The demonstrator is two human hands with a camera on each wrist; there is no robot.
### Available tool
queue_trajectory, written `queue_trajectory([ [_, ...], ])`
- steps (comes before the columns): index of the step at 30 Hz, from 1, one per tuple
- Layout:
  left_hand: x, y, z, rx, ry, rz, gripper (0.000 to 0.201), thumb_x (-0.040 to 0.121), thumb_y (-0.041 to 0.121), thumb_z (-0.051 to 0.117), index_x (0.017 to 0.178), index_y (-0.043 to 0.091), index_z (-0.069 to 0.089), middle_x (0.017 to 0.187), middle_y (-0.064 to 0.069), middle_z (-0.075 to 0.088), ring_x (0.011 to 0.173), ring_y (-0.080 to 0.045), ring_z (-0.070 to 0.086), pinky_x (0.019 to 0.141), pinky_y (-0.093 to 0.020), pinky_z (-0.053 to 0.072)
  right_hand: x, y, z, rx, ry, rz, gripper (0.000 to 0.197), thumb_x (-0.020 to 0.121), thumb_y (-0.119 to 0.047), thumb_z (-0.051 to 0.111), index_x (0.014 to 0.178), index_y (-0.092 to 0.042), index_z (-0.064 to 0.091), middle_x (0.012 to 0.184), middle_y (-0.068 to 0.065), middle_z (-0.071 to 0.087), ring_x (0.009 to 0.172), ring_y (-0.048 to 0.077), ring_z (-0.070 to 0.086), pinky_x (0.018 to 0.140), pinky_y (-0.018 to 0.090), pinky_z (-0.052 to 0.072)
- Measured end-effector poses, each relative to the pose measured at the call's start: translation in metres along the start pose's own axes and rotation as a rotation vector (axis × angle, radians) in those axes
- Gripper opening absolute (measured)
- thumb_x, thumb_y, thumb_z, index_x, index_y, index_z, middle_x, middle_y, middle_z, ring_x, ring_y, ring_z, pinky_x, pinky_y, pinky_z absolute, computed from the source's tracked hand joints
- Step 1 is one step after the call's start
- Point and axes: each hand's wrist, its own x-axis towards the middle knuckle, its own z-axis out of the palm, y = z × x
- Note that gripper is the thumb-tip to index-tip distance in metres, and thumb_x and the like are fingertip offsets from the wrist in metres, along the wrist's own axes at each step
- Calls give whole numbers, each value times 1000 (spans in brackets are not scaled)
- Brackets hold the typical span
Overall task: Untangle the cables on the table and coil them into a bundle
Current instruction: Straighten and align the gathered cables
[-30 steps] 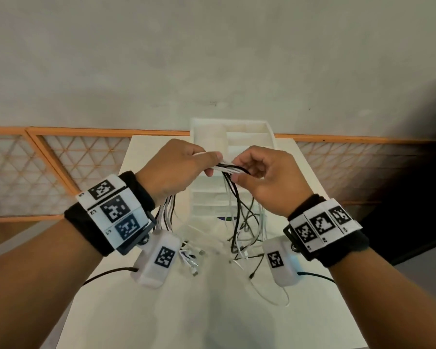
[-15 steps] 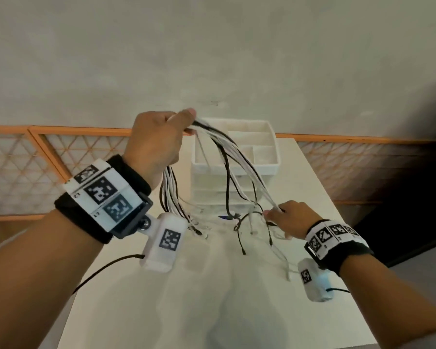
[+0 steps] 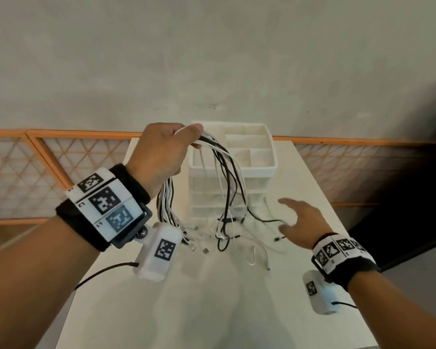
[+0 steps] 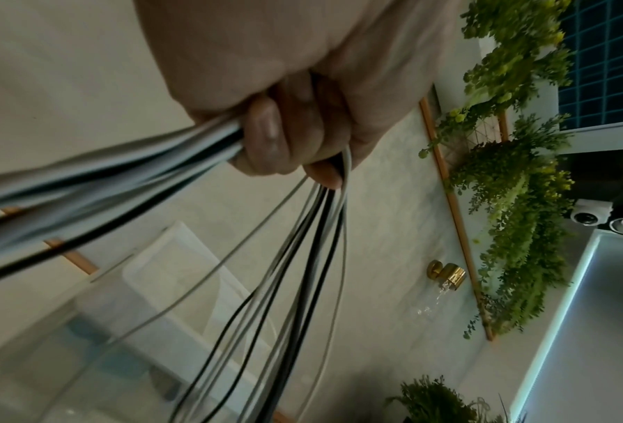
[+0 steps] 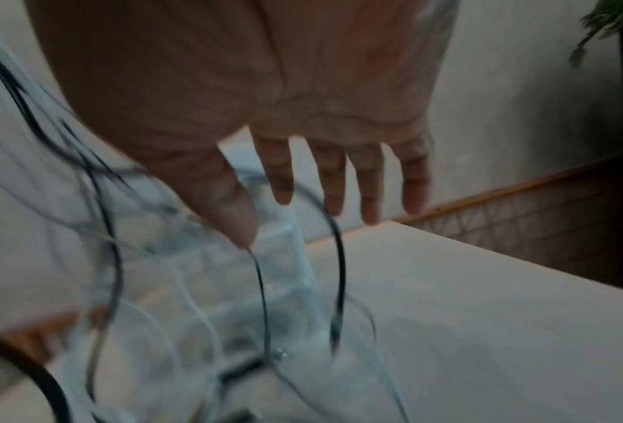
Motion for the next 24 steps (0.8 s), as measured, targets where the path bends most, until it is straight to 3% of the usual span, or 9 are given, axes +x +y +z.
queue_trajectory([
  [2, -5, 2, 5, 56, -60, 12, 55, 94, 29, 63, 39, 24, 58, 48, -1, 23, 43, -20, 17, 48, -26, 18, -7, -33, -17, 322, 149, -197, 63, 78, -25, 78, 135, -34, 53, 135, -8, 58, 119, 15, 57, 95, 30, 46],
  [4, -9, 3, 13, 117, -113, 23, 59, 94, 30, 62, 36, 27, 55, 45, 2, 25, 41, -18, 20, 47, -24, 21, -20, -80, -38, 547, 180, -412, 57, 79, -27, 80, 130, -31, 55, 127, -15, 61, 111, 6, 60, 87, 24, 49],
  [6, -12, 3, 19, 169, -148, 38, 58, 94, 32, 61, 37, 27, 55, 43, 4, 27, 38, -16, 24, 46, -24, 23, -27, -117, -51, 631, 218, -549, 41, 79, -21, 80, 116, -24, 62, 106, -13, 67, 92, 5, 64, 76, 21, 52],
  [8, -13, 2, 20, 200, -173, 44, 54, 93, 33, 62, 40, 27, 57, 41, 8, 29, 37, -13, 26, 47, -26, 24, -28, -137, -56, 671, 213, -571, 24, 76, -5, 76, 93, -17, 64, 80, -8, 63, 69, 8, 57, 64, 22, 50],
  [10, -14, 1, 19, 230, -171, 53, 47, 92, 34, 63, 47, 24, 60, 40, 10, 31, 36, -9, 27, 49, -29, 23, -24, -138, -55, 670, 148, -558, 18, 76, -2, 76, 78, -14, 62, 67, -6, 54, 58, 9, 47, 57, 21, 43],
  [13, -15, 1, 13, 262, -101, 52, 55, 92, 35, 63, 39, 28, 56, 39, 10, 29, 34, -6, 26, 50, -30, 23, -17, -122, -42, 539, 71, -457, 25, 78, -26, 82, 69, -11, 64, 52, -8, 45, 47, 7, 36, 51, 22, 34],
  [16, -12, 2, 3, 235, -24, 65, 60, 94, 30, 63, 36, 23, 45, 38, 10, 29, 34, -7, 25, 50, -29, 21, -12, -97, -19, 498, -37, -255, 16, 84, -30, 76, 76, -16, 74, 44, -9, 55, 37, 10, 48, 46, 24, 44],
  [19, -8, 4, -3, 215, 21, 116, 55, 92, 30, 65, 52, 6, 35, 55, -9, 24, 46, -18, 20, 53, -29, 20, -5, -66, 4, 347, -89, -142, 16, 91, -21, 62, 80, -19, 74, 62, -3, 73, 49, 18, 68, 52, 23, 54],
  [24, -8, 7, 2, 148, 26, 180, 57, 91, 31, 64, 61, -11, 39, 60, -13, 22, 51, -22, 17, 52, -29, 19, 10, -26, 19, 190, -130, 5, 22, 86, -35, 53, 82, -21, 69, 78, 1, 75, 70, 25, 72, 72, 42, 61],
])
